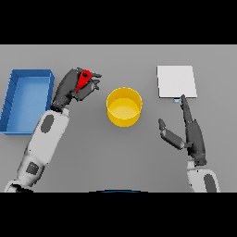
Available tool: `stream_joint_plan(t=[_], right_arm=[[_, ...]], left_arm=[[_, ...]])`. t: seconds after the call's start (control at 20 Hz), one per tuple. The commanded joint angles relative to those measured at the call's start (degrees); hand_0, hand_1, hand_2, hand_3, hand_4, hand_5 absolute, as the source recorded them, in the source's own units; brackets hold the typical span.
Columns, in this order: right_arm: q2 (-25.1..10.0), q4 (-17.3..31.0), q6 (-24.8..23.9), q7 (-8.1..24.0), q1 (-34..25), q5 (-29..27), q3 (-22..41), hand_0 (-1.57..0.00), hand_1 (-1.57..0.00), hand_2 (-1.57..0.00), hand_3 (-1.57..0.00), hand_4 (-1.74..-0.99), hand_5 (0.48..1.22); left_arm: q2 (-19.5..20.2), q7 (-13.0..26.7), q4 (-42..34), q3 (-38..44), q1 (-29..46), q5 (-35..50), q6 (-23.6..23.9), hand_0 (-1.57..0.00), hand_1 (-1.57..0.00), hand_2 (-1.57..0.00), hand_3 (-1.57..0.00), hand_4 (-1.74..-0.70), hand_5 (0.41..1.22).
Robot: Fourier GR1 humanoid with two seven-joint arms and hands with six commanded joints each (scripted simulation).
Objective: Pick up the red beaker and tilt it to pour out 1 green nut into yellow bowl. Pick up the yellow bowl and place it on the metallic measuring scale.
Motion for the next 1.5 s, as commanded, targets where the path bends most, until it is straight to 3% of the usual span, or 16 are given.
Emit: stream_joint_plan(t=[0.0, 0.15, 0.4, 0.7, 0.85, 0.9, 1.1, 1.45], right_arm=[[-0.1, 0.1, 0.0, 0.9, -0.6, -0.1, -0.2, 0.00, 0.00, 0.00, 0.00, -1.256, 0.676], [0.3, 0.6, 0.2, 0.4, -0.4, -0.1, 0.2, 0.00, 0.00, 0.00, 0.00, -1.256, 0.678], [0.2, 0.1, 0.7, 1.0, -0.6, -1.1, -0.3, 0.00, 0.00, 0.00, 0.00, -1.254, 0.687], [0.6, -0.7, 0.7, 0.4, 0.2, -0.3, 0.7, 0.00, 0.00, 0.00, 0.00, -1.274, 0.702], [0.8, -1.1, 0.5, 1.0, 0.3, -0.6, 0.4, 0.00, 0.00, 0.00, 0.00, -1.284, 0.705], [0.9, -0.7, 0.8, 0.9, 0.5, -1.0, 0.4, 0.00, 0.00, 0.00, 0.00, -1.283, 0.702], [1.5, 0.0, 0.6, -0.3, 0.3, -2.5, -0.4, 0.00, 0.00, 0.00, 0.00, -1.292, 0.678], [2.8, 0.6, 0.5, -1.2, 0.8, -3.8, -0.7, 0.00, 0.00, 0.00, 0.00, -1.291, 0.640]], left_arm=[[0.5, 0.8, 0.4, -0.8, -0.7, -0.8, -0.3, -1.56, -1.56, -1.56, -1.56, -1.73, 1.117], [1.7, 1.9, 2.2, -2.6, -2.7, -2.4, -0.8, -1.56, -1.56, -1.56, -1.56, -1.73, 1.112], [5.0, 8.3, 4.9, -10.7, -8.0, -12.7, -0.8, -1.57, -1.57, -1.57, -1.57, -1.74, 1.133], [8.6, 9.2, 8.5, -21.5, -14.1, -24.0, -4.1, -1.57, -1.57, -1.57, -1.57, -1.74, 1.182], [9.9, 7.6, 9.2, -25.4, -17.5, -27.5, -6.7, -1.57, -1.57, -1.57, -1.57, -1.65, 1.201], [10.0, 7.4, 10.2, -26.8, -18.8, -28.6, -7.5, -1.57, -1.57, -1.57, -1.57, -1.67, 1.205], [11.1, 5.3, 10.8, -32.9, -23.4, -32.4, -13.6, -1.57, -1.57, -1.57, -1.28, -1.70, 1.215], [9.9, 0.2, 15.3, -44.4, -29.8, -39.5, -18.1, -1.57, -1.57, -1.57, -1.51, -1.73, 1.220]])
